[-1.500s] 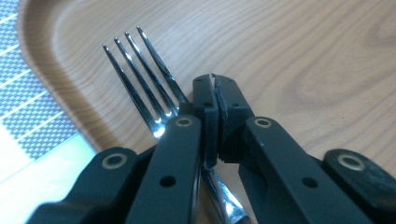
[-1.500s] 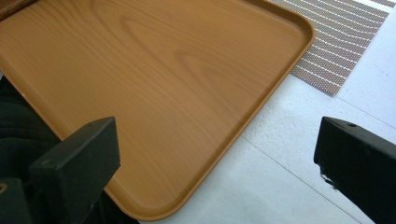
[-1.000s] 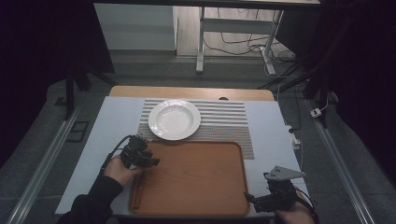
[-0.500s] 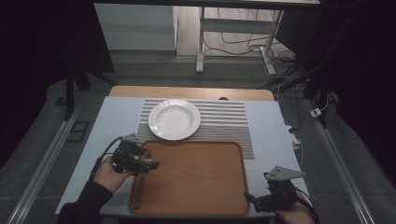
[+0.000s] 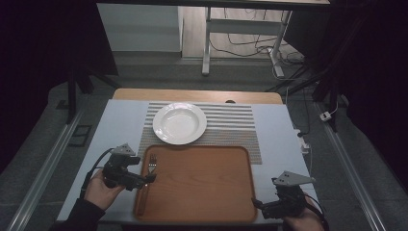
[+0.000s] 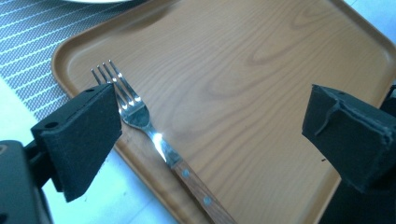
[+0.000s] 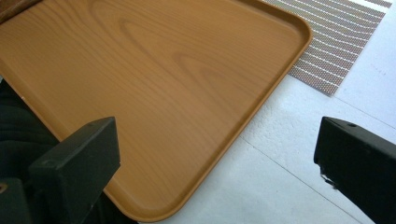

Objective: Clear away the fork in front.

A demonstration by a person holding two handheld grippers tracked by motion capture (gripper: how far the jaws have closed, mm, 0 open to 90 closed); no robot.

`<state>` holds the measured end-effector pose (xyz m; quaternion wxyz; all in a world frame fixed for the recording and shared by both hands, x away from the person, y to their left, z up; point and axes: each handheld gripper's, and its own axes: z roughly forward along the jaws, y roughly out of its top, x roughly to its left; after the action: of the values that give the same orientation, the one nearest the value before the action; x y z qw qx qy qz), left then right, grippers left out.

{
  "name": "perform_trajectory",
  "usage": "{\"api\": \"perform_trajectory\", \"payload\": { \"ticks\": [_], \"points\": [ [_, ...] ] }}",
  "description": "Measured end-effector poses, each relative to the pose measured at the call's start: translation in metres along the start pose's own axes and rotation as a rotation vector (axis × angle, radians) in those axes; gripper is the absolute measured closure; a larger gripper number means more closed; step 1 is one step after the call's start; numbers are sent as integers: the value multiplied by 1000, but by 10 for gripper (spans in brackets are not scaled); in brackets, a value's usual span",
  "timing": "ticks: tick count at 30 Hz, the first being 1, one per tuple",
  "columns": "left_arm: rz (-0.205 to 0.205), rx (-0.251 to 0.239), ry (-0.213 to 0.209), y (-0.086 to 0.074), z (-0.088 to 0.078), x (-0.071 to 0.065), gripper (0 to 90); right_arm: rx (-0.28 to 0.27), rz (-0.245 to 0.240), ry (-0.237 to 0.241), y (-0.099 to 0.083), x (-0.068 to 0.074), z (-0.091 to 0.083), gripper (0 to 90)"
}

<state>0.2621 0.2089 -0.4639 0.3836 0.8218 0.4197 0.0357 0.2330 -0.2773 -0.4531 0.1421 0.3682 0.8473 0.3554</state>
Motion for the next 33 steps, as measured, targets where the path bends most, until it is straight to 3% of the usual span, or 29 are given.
{"api": "perform_trajectory", "payload": {
  "ticks": [16,33],
  "points": [
    [-14,-69,29,-36,-29,0,0,2,6,-4,0,0,0,0],
    [-85,-101,28,-75,-49,6,0,5,4,-5,0,0,1,0]
  ]
}}
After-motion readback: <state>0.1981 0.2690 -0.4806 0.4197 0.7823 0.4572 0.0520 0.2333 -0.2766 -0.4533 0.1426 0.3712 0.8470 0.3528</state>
